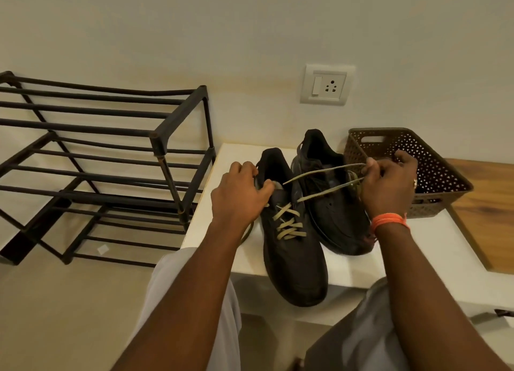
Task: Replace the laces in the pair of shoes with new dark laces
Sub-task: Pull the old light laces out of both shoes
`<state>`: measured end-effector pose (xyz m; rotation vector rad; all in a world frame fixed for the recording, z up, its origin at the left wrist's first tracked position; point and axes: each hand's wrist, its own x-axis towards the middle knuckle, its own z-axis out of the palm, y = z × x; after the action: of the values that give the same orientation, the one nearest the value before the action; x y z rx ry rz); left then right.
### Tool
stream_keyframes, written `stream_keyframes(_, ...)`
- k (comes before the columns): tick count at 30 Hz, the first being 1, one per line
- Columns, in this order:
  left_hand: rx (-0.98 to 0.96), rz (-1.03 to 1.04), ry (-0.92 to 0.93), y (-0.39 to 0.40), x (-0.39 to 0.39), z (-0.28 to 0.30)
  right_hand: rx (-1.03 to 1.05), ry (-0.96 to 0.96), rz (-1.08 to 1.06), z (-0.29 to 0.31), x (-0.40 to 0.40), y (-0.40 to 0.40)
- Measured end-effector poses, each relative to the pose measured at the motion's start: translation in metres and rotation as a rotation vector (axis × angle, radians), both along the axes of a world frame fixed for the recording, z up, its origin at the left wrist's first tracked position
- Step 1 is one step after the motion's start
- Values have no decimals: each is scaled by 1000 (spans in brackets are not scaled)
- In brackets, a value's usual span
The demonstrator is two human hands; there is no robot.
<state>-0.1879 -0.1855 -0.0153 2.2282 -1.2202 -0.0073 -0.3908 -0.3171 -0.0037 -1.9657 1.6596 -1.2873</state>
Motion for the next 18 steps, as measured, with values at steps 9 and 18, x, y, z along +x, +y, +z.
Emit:
stream_keyframes(9, -111, -211, 256, 24, -6, 4, 93, 341, 879, 0, 51, 55)
stream_keyframes(18, 131, -345, -83, 9, -37, -12, 349, 492, 929, 3, 27, 43)
